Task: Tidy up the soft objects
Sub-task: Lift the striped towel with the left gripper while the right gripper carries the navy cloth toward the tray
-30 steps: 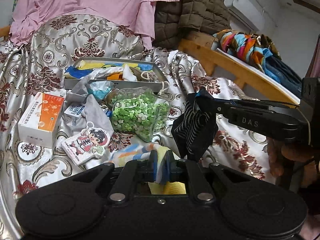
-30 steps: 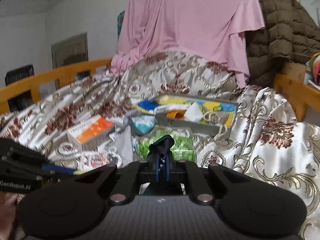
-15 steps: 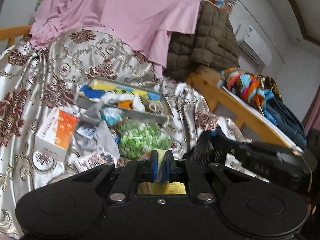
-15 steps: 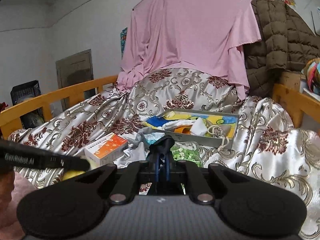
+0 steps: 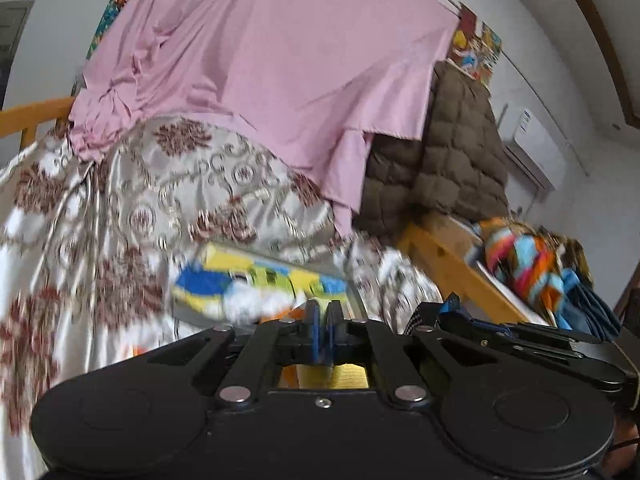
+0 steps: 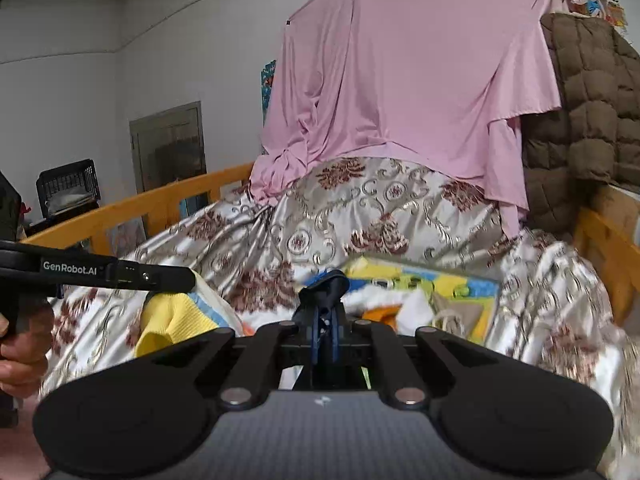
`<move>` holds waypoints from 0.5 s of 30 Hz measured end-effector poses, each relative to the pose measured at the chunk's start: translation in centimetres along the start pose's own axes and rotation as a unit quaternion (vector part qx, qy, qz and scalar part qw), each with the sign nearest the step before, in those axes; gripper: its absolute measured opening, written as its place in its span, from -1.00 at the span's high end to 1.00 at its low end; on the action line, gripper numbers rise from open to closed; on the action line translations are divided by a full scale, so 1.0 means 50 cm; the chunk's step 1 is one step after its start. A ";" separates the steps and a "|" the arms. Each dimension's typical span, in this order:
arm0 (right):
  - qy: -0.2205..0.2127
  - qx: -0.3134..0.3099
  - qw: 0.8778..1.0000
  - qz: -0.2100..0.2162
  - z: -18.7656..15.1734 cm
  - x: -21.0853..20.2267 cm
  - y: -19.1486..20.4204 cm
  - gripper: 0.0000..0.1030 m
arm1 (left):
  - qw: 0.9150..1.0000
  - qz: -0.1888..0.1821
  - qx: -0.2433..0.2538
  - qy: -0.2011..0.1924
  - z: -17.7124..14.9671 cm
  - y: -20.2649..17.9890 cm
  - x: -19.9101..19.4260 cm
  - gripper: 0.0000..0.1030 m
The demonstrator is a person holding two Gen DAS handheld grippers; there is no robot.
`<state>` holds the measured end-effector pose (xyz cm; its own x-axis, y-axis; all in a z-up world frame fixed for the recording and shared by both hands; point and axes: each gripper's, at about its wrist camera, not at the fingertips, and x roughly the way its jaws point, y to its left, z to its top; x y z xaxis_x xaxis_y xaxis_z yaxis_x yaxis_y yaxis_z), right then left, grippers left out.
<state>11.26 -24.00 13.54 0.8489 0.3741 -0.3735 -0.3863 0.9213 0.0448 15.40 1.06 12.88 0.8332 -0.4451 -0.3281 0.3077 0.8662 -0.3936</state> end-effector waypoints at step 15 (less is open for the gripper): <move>0.015 0.020 1.000 0.017 0.179 0.487 -0.169 0.87 | 1.000 0.013 -0.013 0.004 0.181 0.186 0.489 0.96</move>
<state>38.45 -21.73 12.37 0.8246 0.4019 -0.3982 -0.3989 0.9121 0.0945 42.78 0.27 8.97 0.8373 -0.4244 -0.3446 0.2744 0.8715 -0.4065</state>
